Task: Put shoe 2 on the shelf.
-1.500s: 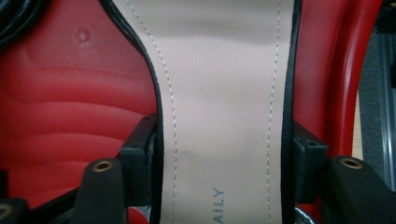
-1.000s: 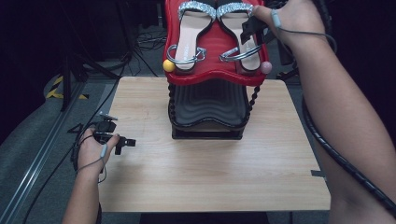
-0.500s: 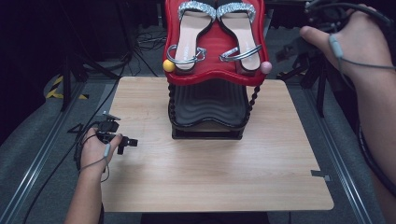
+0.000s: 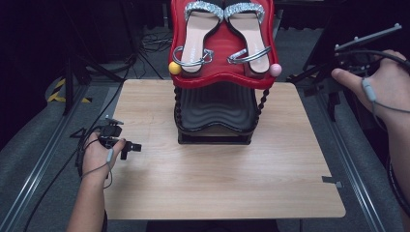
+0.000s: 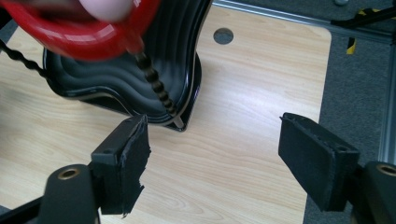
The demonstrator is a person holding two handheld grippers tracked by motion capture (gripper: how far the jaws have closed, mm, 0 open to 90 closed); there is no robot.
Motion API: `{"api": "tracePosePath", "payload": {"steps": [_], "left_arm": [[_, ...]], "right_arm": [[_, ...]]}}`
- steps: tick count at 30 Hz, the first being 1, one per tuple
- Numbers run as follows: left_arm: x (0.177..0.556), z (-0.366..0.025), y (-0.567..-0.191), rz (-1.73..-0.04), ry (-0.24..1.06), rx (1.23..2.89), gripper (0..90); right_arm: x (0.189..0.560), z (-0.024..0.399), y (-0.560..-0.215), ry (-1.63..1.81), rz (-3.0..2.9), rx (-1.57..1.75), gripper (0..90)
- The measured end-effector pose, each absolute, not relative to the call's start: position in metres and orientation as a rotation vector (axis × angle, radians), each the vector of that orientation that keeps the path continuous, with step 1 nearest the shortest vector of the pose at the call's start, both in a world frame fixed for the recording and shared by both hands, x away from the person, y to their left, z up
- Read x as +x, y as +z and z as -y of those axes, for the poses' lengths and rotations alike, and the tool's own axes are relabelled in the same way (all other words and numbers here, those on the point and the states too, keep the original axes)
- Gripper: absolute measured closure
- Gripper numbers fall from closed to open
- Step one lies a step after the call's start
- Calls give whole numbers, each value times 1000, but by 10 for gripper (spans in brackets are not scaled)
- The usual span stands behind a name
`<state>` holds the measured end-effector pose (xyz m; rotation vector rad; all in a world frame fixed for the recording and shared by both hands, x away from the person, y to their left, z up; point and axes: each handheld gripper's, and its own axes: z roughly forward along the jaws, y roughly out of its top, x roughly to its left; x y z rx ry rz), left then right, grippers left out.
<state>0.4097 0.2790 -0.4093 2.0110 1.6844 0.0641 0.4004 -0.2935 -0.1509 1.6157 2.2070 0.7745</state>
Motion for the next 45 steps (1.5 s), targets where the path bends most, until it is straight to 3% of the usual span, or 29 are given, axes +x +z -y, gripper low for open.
{"api": "tracePosePath", "payload": {"steps": [22, 45], "left_arm": [[405, -277, -410, -1686, 70, 2024, 293], [396, -270, -421, -1706, 58, 2068, 292]], "right_arm": [[403, 312, -289, 706, -2341, 1660, 241], [398, 310, -432, 890, -2485, 1569, 221]]}}
